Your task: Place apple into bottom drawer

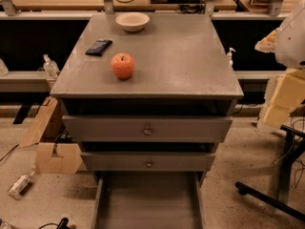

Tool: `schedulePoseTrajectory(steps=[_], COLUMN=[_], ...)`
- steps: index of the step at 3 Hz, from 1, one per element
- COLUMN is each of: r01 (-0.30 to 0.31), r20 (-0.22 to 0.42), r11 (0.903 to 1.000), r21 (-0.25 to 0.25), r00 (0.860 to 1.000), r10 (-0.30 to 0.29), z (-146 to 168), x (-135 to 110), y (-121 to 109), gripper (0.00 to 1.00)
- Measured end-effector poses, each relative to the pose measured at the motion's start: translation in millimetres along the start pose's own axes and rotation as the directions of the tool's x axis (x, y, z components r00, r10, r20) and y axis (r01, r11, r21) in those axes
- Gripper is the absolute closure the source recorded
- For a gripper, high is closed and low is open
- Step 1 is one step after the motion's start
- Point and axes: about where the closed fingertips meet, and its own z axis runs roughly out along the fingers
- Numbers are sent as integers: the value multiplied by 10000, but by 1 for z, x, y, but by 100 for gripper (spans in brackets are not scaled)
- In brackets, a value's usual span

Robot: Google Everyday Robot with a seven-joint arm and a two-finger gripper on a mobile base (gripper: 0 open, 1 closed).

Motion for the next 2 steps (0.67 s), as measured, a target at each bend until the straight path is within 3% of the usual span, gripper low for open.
schedulePoseTrajectory(steps=[2], r01=[-31], r20=[347], r11=[10000], r21=[38], r00=[9994], r10=[29], z=[4], x=[-9], y=[-5], gripper=[0])
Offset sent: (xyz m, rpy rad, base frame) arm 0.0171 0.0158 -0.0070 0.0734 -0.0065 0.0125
